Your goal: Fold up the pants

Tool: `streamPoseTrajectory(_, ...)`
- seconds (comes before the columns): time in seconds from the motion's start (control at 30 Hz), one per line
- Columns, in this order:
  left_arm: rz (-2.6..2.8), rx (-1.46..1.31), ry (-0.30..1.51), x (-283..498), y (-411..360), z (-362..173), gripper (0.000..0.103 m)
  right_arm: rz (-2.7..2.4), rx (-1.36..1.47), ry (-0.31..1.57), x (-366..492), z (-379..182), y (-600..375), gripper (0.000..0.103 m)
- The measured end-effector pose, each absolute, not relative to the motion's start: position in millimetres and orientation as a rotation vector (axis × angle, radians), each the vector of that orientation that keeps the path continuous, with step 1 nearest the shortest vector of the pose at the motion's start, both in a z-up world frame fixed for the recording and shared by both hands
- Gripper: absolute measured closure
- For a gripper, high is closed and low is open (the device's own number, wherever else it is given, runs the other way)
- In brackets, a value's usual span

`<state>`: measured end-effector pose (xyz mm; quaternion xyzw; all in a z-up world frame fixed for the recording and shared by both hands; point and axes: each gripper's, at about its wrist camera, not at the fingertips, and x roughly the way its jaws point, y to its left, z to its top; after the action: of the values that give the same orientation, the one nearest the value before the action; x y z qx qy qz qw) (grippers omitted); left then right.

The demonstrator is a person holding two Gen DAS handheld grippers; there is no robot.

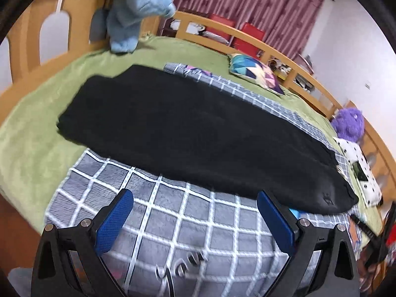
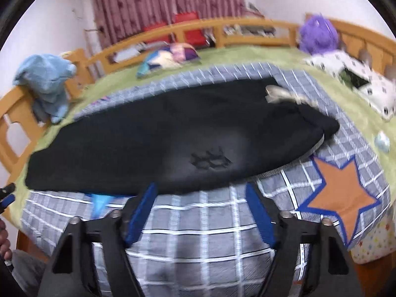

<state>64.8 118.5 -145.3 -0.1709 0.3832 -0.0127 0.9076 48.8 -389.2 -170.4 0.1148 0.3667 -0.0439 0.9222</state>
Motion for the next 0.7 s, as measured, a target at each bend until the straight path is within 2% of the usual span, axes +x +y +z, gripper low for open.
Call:
streamPoseTrajectory(0.03, -0.017, -0.370, 0.802, 73, 122, -157, 0.003, -0.108, 0.251, 0.772, 54, -181, -396, 0.042)
streamPoseTrajectory(0.1, -0.008, -0.423, 0.826, 86, 129, -175, 0.008, -0.133, 0.307, 0.806, 62, -203, -413, 0.042)
streamPoseTrajectory(0.27, -0.022, -0.571, 0.864, 117, 147, -214, 0.009, -0.132, 0.531, 0.786, 73, -232, -454, 0.042)
streamPoseTrajectory(0.4, -0.015, -0.507, 0.856, 137, 140, -219, 0.010, -0.140, 0.614, 0.767, 88, -239, -467, 0.041)
streamPoseTrajectory(0.47, -0.011, -0.505, 0.859, 148, 138, -220, 0.014, -0.133, 0.623, 0.758, 96, -241, -467, 0.040)
streamPoseTrajectory(0.53, 0.011, -0.522, 0.860, 158, 141, -219, 0.024, -0.136, 0.616, 0.758, 107, -243, -465, 0.041)
streamPoseTrajectory(0.57, 0.023, -0.530, 0.859, 162, 143, -219, 0.039, -0.142, 0.609, 0.762, 113, -243, -464, 0.041)
streamPoseTrajectory(0.6, 0.029, -0.531, 0.869, 166, 145, -218, 0.065, -0.160, 0.594, 0.769, 120, -243, -462, 0.052)
streamPoseTrajectory(0.63, 0.040, -0.515, 0.898, 170, 146, -216, 0.079, -0.185, 0.580, 0.776, 123, -241, -462, 0.069)
streamPoseTrajectory(0.67, 0.050, -0.497, 0.917, 171, 148, -213, 0.091, -0.201, 0.571, 0.779, 125, -238, -462, 0.074)
streamPoseTrajectory(0.7, 0.033, -0.493, 0.907, 173, 150, -207, 0.091, -0.184, 0.568, 0.777, 128, -233, -461, 0.080)
